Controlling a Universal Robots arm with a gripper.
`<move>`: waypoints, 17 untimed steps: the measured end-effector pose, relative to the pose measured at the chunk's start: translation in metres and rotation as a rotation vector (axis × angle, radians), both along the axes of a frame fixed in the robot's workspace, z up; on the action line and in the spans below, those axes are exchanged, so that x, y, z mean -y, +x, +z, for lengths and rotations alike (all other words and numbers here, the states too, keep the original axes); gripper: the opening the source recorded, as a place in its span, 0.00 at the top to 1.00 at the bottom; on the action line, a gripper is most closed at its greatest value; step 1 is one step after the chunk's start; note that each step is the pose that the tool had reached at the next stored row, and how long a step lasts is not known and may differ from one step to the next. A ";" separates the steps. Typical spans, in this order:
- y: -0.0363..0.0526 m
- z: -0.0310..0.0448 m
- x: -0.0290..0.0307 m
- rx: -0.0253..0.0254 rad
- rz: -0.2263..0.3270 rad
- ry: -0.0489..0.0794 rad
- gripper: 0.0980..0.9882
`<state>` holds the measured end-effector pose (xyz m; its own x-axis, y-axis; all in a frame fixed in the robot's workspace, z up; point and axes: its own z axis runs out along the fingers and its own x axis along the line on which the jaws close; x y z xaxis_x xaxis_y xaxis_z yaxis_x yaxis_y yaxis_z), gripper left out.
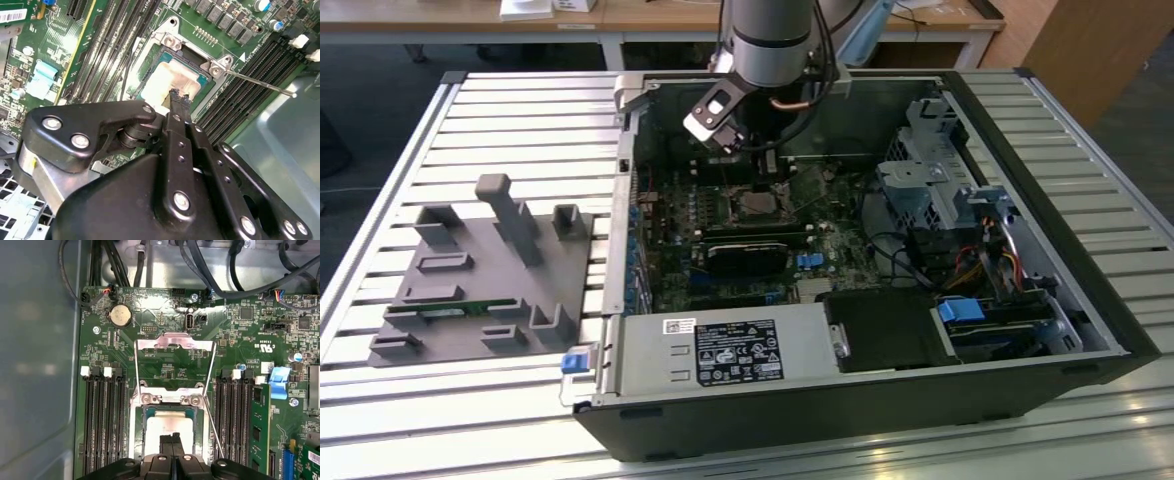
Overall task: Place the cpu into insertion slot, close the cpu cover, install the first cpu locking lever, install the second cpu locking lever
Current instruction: 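Close the cpu cover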
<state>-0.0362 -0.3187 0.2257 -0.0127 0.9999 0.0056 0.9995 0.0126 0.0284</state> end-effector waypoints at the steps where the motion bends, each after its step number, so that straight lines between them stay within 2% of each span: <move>1: 0.0000 0.0008 0.0000 0.0000 0.000 0.000 0.99; 4: 0.0001 0.0012 0.0005 0.0000 0.000 0.005 0.99; 12: 0.0002 0.0012 0.0040 0.0000 0.000 0.006 0.99; 17: 0.0082 0.0012 0.0040 -0.0003 0.000 0.006 0.99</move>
<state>-0.0281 -0.3227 0.2269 -0.0127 0.9999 0.0114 0.9995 0.0124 0.0282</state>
